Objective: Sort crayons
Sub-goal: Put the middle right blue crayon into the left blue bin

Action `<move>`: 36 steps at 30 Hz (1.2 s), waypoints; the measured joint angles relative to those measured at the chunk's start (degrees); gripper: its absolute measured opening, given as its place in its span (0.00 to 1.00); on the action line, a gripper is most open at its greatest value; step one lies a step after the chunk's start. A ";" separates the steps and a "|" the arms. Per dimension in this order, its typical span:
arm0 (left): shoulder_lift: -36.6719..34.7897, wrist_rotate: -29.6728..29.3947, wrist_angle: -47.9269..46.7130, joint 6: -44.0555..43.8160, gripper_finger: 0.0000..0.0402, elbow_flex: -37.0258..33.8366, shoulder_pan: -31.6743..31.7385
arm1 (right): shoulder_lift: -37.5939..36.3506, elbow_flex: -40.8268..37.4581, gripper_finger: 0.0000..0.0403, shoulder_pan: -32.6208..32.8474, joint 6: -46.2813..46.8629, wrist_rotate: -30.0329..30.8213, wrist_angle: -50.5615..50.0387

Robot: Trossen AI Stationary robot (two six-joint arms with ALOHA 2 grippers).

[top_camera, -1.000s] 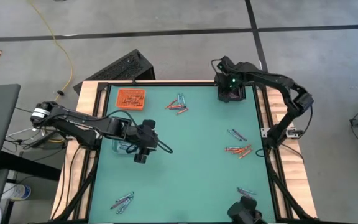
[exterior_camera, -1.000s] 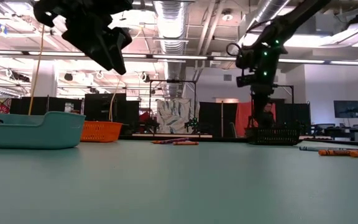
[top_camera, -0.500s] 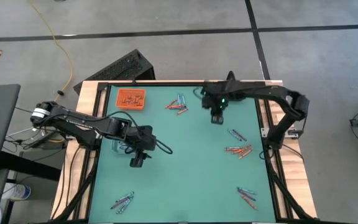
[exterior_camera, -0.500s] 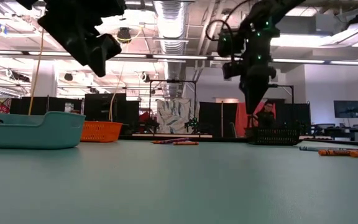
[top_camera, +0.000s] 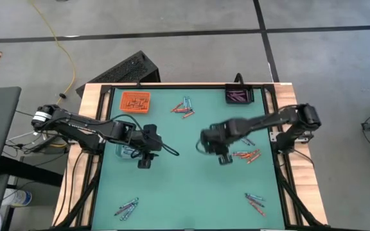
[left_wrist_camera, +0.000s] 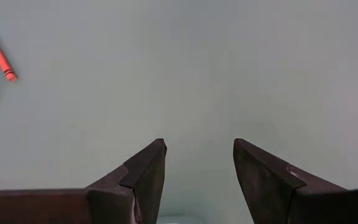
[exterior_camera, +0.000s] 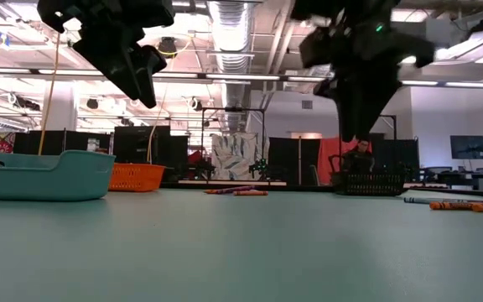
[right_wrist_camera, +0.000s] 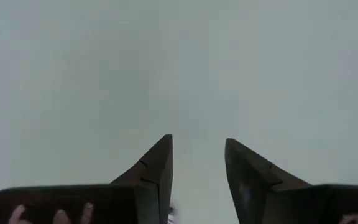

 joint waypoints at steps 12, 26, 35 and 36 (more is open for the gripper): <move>0.00 0.00 -0.01 0.22 0.44 0.00 0.00 | 0.00 -0.01 0.34 10.77 4.91 0.76 4.58; 0.00 0.00 0.01 0.22 0.44 0.00 0.00 | 0.00 -0.01 0.34 13.06 12.86 3.37 4.99; 0.00 0.00 0.01 0.23 0.44 0.00 0.00 | 0.00 -0.01 0.34 13.04 15.05 4.08 8.23; 0.00 0.00 0.01 0.22 0.44 0.00 0.00 | 0.00 -0.01 0.34 13.04 15.56 4.08 8.31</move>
